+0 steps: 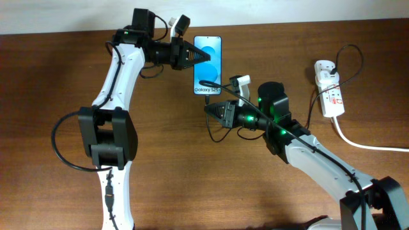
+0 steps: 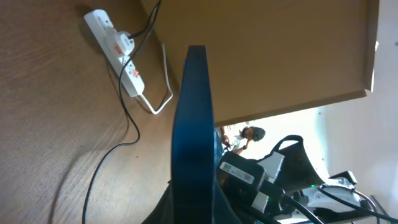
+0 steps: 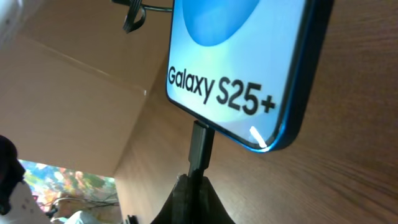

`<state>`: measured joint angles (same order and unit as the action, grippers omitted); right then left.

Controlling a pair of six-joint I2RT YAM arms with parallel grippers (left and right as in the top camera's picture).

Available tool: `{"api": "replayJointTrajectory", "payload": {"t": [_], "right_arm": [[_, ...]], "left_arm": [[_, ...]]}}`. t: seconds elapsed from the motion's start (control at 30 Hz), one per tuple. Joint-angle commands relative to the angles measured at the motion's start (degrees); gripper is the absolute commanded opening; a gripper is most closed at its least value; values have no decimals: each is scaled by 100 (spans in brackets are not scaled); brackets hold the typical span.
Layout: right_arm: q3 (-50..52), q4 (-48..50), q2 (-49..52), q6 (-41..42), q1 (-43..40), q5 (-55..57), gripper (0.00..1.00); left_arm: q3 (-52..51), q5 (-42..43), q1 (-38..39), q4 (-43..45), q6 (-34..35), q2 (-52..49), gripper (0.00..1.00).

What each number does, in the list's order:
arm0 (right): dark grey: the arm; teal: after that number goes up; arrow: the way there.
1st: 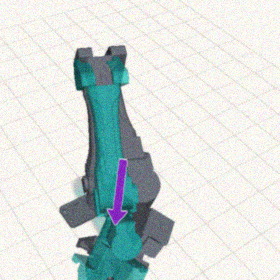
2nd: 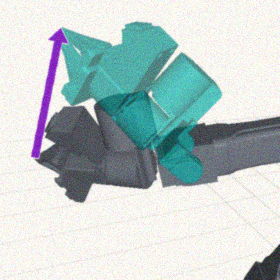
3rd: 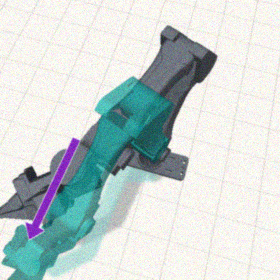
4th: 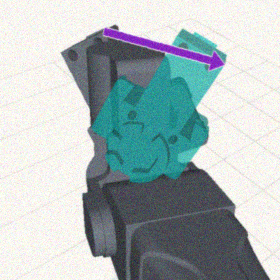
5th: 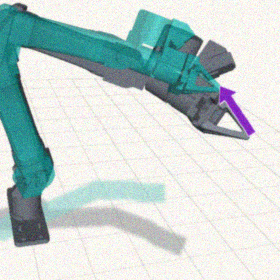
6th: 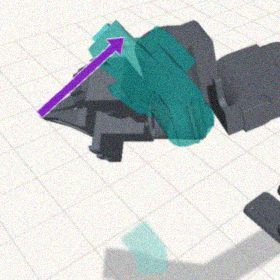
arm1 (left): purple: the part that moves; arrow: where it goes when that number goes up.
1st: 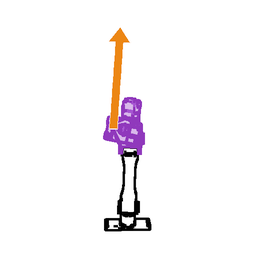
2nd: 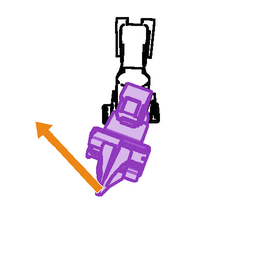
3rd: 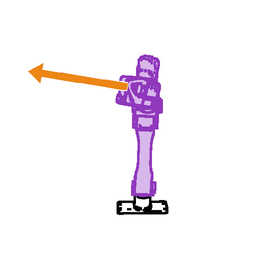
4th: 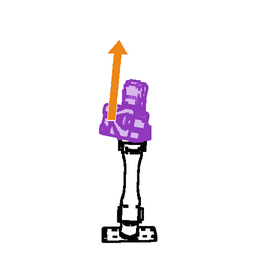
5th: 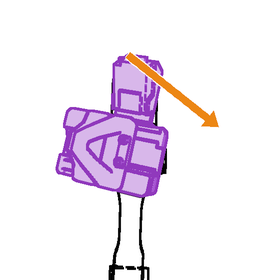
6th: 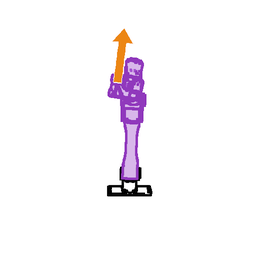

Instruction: Plug charger to phone and switch on socket

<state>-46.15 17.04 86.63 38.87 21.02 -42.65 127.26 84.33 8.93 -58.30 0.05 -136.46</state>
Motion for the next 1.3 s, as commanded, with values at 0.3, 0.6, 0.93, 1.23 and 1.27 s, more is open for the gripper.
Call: {"api": "replayJointTrajectory", "payload": {"t": [0.3,0.6,0.93,1.23,1.27], "right_arm": [[-127,-9,0,98,-192,219,32],[-127,-1252,0,-269,-192,520,66],[-120,-2157,0,-262,-190,1493,71],[-120,-2159,0,-262,-186,1578,72],[-120,-2159,0,-262,-186,1578,72]], "left_arm": [[31,-243,57,-26,-179,50,0],[28,-3141,52,-590,-179,17,0],[26,-3348,70,-542,-66,-1012,0],[26,-3543,72,-321,214,-1464,7],[28,-3707,72,-323,214,-1467,15]]}}
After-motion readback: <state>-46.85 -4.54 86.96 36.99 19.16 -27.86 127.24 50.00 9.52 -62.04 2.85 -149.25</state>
